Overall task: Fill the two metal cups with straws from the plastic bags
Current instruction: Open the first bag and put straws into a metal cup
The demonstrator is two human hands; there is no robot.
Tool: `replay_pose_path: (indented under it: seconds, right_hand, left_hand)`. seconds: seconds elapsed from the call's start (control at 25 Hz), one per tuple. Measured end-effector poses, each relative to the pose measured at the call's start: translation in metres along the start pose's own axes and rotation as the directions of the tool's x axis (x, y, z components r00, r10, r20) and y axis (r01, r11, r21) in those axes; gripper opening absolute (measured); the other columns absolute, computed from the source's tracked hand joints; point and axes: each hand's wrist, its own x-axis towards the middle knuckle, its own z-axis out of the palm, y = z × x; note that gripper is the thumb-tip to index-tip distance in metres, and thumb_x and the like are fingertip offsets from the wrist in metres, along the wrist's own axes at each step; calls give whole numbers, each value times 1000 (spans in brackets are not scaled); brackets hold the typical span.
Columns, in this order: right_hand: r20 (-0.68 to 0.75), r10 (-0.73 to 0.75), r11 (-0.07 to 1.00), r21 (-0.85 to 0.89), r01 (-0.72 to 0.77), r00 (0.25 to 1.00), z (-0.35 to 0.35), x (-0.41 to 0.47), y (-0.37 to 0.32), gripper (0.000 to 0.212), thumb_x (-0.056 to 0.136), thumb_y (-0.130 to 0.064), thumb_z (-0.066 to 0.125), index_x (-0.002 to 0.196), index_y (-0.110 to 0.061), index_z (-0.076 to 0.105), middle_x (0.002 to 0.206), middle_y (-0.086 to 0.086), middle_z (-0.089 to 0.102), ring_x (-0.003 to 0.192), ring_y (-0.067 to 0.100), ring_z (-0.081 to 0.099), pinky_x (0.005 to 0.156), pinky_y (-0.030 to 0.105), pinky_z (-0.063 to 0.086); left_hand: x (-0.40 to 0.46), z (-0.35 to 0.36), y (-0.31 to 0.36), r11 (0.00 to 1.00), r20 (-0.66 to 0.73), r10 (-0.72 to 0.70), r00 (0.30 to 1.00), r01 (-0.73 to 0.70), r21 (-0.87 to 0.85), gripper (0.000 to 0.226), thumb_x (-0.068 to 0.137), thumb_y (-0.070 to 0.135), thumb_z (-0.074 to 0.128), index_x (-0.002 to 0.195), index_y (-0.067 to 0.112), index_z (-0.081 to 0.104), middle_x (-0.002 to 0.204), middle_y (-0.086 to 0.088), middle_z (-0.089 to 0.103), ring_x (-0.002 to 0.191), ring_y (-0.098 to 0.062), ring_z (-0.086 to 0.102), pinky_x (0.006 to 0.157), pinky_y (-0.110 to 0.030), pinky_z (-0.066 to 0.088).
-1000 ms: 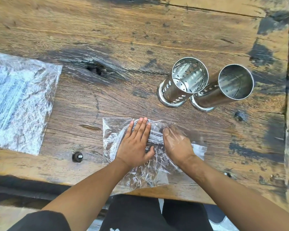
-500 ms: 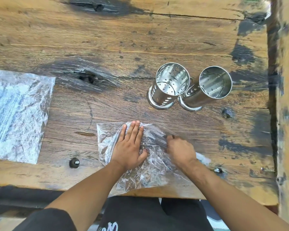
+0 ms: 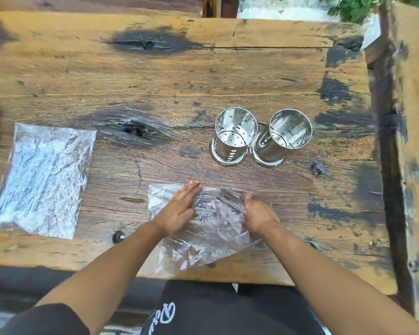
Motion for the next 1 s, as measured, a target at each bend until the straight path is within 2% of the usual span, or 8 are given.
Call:
replay_pose_path:
  seconds: [0.08, 0.2, 0.36, 0.48, 0.6, 0.68, 0.8, 1.0]
  right_hand:
    - [-6, 4, 1000, 28, -4, 1000, 1, 1, 1, 53, 92, -3, 59, 139, -16, 37, 91, 3, 65, 87, 26, 66, 78, 38, 56]
    - [-29, 2, 998, 65, 0, 1000, -2, -1, 3, 54, 95, -21, 67, 144, -21, 44, 112, 8, 69, 97, 24, 68, 87, 34, 56]
    - [-31, -57, 997, -60, 55, 998, -17, -11, 13, 36, 94, -38, 65, 127, -25, 58, 112, 3, 71, 87, 21, 60, 76, 30, 46]
    - [-79, 6, 992, -122, -16, 997, -39, -23, 28, 35, 92, -46, 61, 123, -29, 62, 108, 3, 73, 85, 23, 62, 77, 33, 52]
    - [-159, 64, 989, -121, -84, 985, -66, -34, 40, 30, 87, -47, 60, 94, -18, 66, 90, 4, 70, 77, 26, 62, 69, 29, 49]
    - [-262, 73, 996, -25, -83, 962, -87, -41, 44, 28, 86, -44, 58, 78, -17, 60, 73, 0, 62, 68, 23, 59, 63, 25, 46]
    - [-430, 72, 966, 255, 44, 900, -119, -49, 40, 35, 94, -40, 61, 65, -23, 51, 52, -12, 53, 45, 3, 50, 36, 11, 30]
    - [-605, 187, 758, 590, 278, 774, -176, -52, 18, 43, 92, -37, 65, 59, -20, 44, 43, -14, 45, 42, 3, 40, 41, 20, 29]
  left_hand:
    - [-5, -6, -2, 998, 51, -61, 997, 63, -32, 81, 86, 56, 32, 163, 35, 17, 172, 9, -6, 159, -15, -8, 127, -46, 5]
    - [-6, 0, -2, 978, 106, -73, 992, 51, 202, 83, 85, 66, 52, 156, 52, 13, 169, 17, -17, 158, -23, -10, 120, -57, 18]
    - [-1, 16, -2, 864, 74, -24, 997, -17, 504, 81, 83, 74, 47, 154, 39, 27, 171, 2, 4, 158, -27, -2, 125, -57, 23]
    - [4, 25, 2, 826, 12, -88, 996, 66, 559, 77, 89, 69, 40, 157, 37, 25, 171, -2, 10, 159, -29, -2, 128, -51, 14]
    - [9, 30, 8, 821, -20, -162, 987, 146, 552, 77, 93, 61, 40, 161, 32, 17, 172, -2, 6, 159, -29, -4, 129, -49, 5]
    - [12, 30, 14, 816, -29, -194, 981, 178, 551, 78, 95, 57, 40, 162, 30, 13, 173, -3, 5, 159, -29, -4, 128, -48, 4]
    - [13, 33, 20, 797, -41, -216, 976, 200, 571, 79, 95, 53, 41, 163, 26, 12, 172, -5, 5, 159, -33, -3, 127, -50, 4]
    - [20, 33, 33, 756, -74, -236, 969, 231, 612, 84, 93, 55, 49, 162, 22, 16, 170, -8, 13, 157, -34, 9, 126, -50, 13]
